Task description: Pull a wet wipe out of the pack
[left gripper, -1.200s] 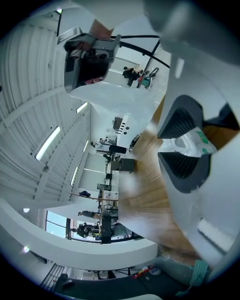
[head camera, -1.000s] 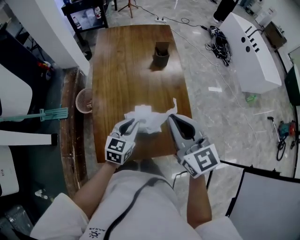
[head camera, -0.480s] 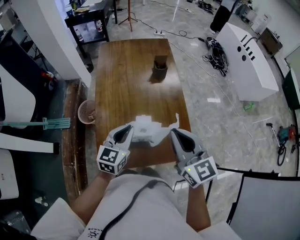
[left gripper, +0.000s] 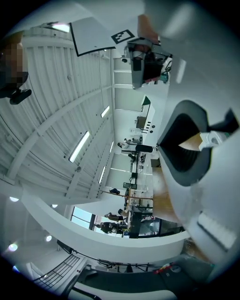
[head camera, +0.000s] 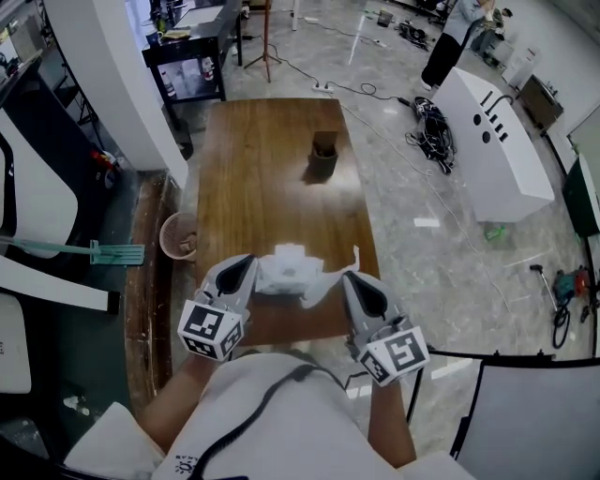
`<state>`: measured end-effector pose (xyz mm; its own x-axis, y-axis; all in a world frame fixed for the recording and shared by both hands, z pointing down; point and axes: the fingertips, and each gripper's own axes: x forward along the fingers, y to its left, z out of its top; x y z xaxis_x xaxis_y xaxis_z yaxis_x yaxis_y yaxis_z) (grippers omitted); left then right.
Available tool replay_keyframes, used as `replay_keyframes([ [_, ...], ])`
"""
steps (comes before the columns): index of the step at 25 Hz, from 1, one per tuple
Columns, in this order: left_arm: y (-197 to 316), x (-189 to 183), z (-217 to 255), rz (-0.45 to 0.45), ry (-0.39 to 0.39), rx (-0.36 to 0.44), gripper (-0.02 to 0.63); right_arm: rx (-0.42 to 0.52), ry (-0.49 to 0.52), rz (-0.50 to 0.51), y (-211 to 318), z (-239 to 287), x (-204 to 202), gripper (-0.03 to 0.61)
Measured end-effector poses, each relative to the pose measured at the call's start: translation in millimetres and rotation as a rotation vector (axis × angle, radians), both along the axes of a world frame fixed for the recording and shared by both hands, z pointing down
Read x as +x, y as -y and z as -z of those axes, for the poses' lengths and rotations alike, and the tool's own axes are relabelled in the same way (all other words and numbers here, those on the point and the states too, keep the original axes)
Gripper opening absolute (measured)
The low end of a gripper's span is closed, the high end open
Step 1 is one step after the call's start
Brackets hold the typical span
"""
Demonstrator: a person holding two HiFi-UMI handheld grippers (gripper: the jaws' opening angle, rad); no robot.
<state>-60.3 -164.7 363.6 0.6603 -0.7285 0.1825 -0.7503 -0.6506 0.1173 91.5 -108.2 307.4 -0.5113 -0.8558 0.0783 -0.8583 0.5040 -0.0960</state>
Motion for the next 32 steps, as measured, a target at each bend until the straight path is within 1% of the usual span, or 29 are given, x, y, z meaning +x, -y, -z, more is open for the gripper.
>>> replay_keyframes([
  [5, -3.5, -8.2, 28.7, 0.02, -0.03, 0.056, 0.005, 0.022, 0.002, 0.006, -0.7, 6.0, -4.0, 0.006],
  [13, -2.2, -20.2, 48.1, 0.042, -0.05, 0.09, 0.005, 0.033, 0.019, -0.009, 3.9, 12.2, -2.8, 0.006],
  [23, 7.2, -21.0, 50.6, 0.033, -0.064, 0.097, 0.005, 0.034, 0.011, -0.013, 12.1, 8.8, -7.3, 0.006],
  [32, 12.2, -20.0, 39.6, 0.024, -0.074, 0.068, 0.005, 0.029, 0.01, -0.018, 18.6, 7.6, -10.7, 0.006],
])
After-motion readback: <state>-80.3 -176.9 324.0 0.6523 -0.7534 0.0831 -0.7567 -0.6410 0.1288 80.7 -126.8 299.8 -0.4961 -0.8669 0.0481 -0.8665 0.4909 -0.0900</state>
